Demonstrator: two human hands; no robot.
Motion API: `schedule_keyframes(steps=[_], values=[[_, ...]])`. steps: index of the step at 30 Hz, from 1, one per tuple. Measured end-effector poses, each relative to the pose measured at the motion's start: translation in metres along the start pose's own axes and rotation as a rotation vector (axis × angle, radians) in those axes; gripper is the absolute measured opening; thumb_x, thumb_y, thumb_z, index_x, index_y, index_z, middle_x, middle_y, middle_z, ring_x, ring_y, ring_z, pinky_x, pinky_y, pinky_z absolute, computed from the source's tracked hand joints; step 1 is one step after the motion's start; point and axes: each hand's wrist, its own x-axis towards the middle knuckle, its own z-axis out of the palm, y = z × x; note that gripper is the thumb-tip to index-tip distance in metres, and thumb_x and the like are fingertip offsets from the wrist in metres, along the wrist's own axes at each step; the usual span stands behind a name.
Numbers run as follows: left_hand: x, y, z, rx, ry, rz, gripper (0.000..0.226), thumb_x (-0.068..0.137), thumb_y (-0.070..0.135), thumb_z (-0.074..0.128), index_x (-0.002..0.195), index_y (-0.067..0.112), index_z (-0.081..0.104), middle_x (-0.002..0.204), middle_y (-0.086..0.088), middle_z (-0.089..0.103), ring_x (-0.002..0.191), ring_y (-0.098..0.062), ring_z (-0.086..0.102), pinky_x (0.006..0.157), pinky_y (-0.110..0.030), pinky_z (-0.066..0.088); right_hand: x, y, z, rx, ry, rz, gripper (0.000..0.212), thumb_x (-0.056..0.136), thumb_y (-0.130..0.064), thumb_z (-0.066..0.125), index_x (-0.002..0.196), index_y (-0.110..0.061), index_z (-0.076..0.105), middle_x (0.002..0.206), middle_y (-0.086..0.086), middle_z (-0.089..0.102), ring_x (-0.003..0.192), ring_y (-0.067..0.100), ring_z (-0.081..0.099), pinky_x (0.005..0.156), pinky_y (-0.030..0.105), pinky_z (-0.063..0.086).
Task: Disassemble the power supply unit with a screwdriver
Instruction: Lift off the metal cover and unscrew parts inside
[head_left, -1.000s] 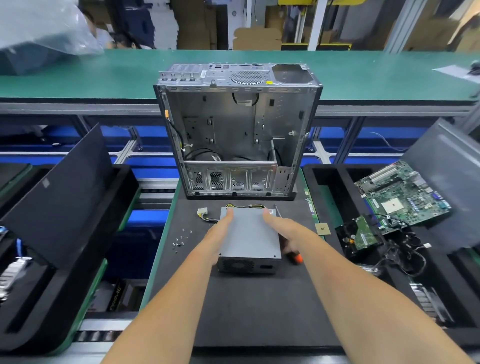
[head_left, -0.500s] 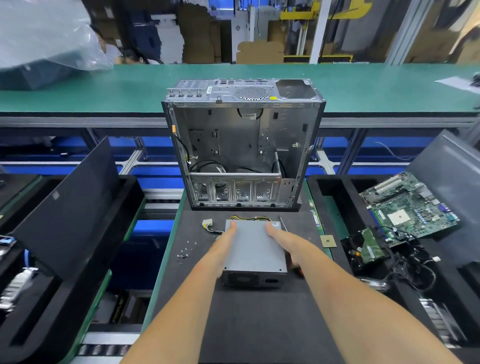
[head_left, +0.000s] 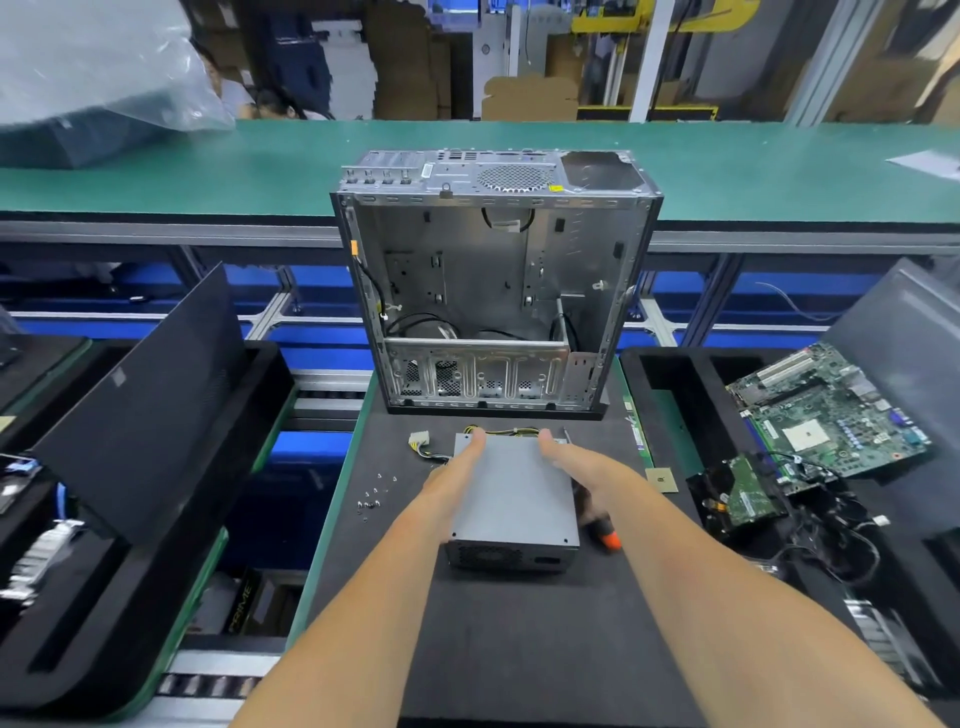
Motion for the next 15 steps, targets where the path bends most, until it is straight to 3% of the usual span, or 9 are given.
schedule_keyframes(steps=[2,4,7,10,15], values=[[-0.002,0.000,0.001,-0.005,-0.004,-0.006,0.109,0.050,0.089,0.058,0.137,0.024,0.047,0.136,-0.002,0.052,0.118,-0.025,0.056,0.103,-0.044,0.044,-0.003,-0.001,0.001,-0.025,0.011,0.015,0.074,0.089,-0.072,0.043,0.139,-0.017,0.045,0.124,0.004,0.054,0.109,0.028,0.055,0.097,0.046,0.042],[-0.002,0.000,0.000,-0.011,-0.004,-0.007,0.103,0.055,0.089,0.055,0.136,0.026,0.047,0.136,-0.001,0.052,0.118,-0.024,0.056,0.102,-0.044,0.044,-0.003,-0.002,0.001,-0.020,0.005,0.014,0.079,0.088,-0.075,0.041,0.142,-0.018,0.043,0.135,0.003,0.053,0.117,0.027,0.054,0.103,0.046,0.040],[-0.003,-0.002,0.002,-0.014,0.022,0.000,0.094,0.067,0.086,0.049,0.138,0.025,0.045,0.132,0.005,0.052,0.114,-0.017,0.055,0.098,-0.036,0.045,0.001,0.001,0.003,0.045,0.003,0.015,0.078,0.087,-0.076,0.041,0.138,-0.016,0.048,0.120,0.005,0.063,0.109,0.025,0.062,0.098,0.043,0.047],[-0.001,-0.003,0.003,0.013,0.044,-0.006,0.091,0.071,0.087,0.040,0.138,0.025,0.045,0.131,0.004,0.053,0.113,-0.017,0.056,0.099,-0.036,0.045,0.005,0.007,0.006,0.099,0.006,0.003,0.076,0.088,-0.069,0.051,0.138,-0.012,0.049,0.131,0.010,0.061,0.119,0.029,0.059,0.108,0.046,0.043],[-0.001,0.000,0.001,0.005,0.044,-0.042,0.093,0.069,0.088,0.041,0.136,0.024,0.046,0.128,0.000,0.055,0.108,-0.018,0.061,0.093,-0.036,0.050,0.004,0.008,0.007,0.160,0.009,-0.029,0.063,0.089,-0.057,0.061,0.129,-0.009,0.054,0.120,0.012,0.067,0.103,0.029,0.067,0.097,0.043,0.052]])
